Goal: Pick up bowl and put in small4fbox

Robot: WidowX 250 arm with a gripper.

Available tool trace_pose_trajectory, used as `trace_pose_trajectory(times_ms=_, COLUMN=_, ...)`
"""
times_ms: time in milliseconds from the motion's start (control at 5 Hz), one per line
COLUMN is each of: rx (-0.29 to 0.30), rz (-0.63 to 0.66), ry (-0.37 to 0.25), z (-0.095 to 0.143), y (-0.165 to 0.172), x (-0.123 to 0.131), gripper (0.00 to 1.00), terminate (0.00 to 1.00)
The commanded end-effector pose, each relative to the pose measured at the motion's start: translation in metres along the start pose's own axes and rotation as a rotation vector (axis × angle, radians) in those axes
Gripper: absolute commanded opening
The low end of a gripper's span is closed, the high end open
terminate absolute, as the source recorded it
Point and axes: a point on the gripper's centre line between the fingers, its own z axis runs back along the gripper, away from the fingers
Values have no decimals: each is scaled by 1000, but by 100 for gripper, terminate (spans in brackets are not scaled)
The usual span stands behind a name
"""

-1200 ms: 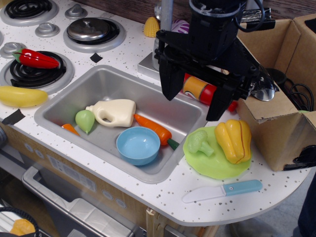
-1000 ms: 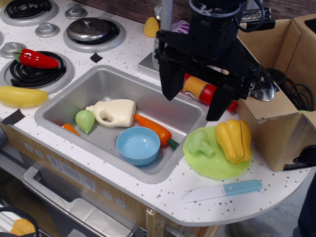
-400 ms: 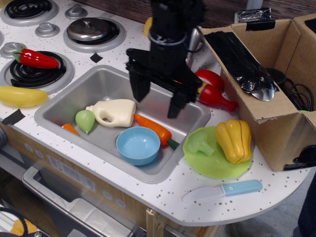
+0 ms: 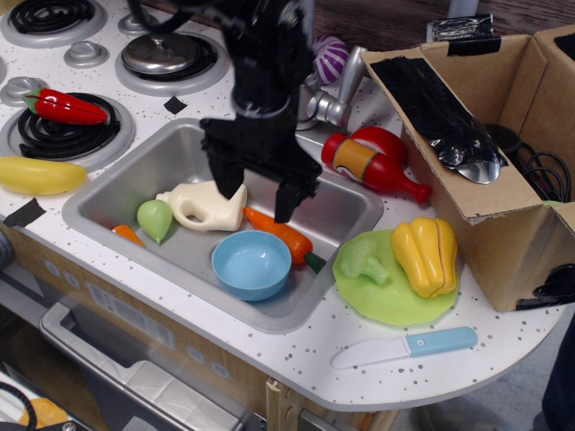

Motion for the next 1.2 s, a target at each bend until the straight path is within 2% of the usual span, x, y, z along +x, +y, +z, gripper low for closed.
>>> trace_pose_trajectory(times_ms=0, rx=-25, rz=-57, ry=-44, z=-34, y=30, x=0, gripper=100, terminate=0)
trace_pose_trajectory(times_ms=200, rx=-90, rz=-106, ry=-59, z=-60, y=44, x=1, gripper=100, terminate=0)
trace_pose_trajectory(times_ms=400, rx=-156, rz=-118, ry=-46, z=-77, y=44, x=1, gripper=100, terminate=0)
trace_pose_trajectory(times_ms=600, rx=-169, rz=-156, ry=-63, z=-94, y=47, x=-1, gripper=100, terminate=0)
trace_pose_trajectory(times_ms=800, rx=-171, rz=-135, ry=-71, z=-98, y=43, x=-7, gripper=0, terminate=0)
trace_pose_trajectory(times_ms=1000, rx=-165, rz=-108, ry=-64, z=-86, y=33, x=-11, gripper=0, terminate=0)
